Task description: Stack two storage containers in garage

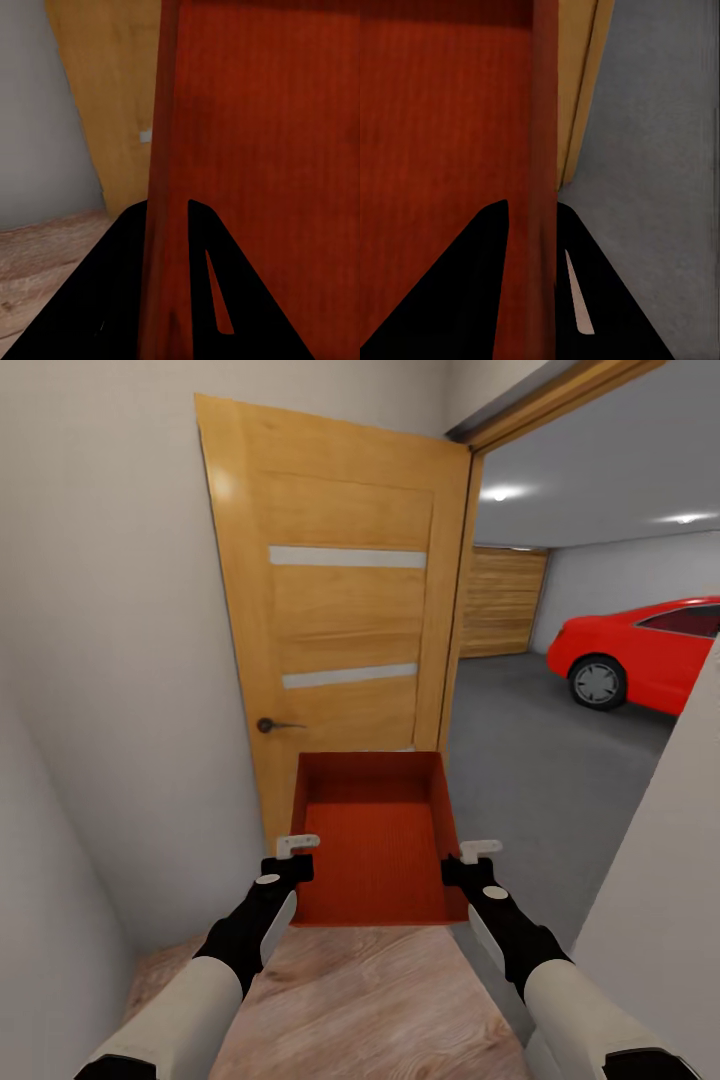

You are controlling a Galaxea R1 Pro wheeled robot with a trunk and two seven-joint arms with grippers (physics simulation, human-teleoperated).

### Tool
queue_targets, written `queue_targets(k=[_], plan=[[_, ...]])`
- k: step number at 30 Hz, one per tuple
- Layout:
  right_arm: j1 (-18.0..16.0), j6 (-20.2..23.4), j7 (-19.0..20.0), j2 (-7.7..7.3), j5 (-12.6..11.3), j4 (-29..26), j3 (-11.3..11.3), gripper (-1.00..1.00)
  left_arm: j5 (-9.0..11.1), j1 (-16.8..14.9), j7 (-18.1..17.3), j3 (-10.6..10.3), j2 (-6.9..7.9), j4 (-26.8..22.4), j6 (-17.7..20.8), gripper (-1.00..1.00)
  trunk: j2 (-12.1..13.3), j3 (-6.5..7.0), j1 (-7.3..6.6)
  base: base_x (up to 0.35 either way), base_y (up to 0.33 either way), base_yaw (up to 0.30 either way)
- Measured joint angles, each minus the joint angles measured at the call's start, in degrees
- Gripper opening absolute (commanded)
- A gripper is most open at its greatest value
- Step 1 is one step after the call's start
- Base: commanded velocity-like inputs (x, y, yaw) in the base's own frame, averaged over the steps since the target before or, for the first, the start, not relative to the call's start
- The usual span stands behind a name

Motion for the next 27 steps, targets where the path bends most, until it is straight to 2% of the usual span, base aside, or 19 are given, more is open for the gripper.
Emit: queue_targets(k=[16,27], plan=[[-0.01,0.01,0.01,0.0,0.02,-0.01,-0.02,-1.0,-0.01,0.0,0.0,0.0,0.0,-0.01,0.0,-1.0,0.0,0.0,0.01,0.028,0.014,-0.259],[0.0,-0.03,0.0,0.0,0.0,0.0,-0.01,-1.0,-0.01,0.0,0.0,0.0,0.0,-0.02,-0.01,-1.0,0.0,0.0,0.0,0.138,0.116,-0.26]])
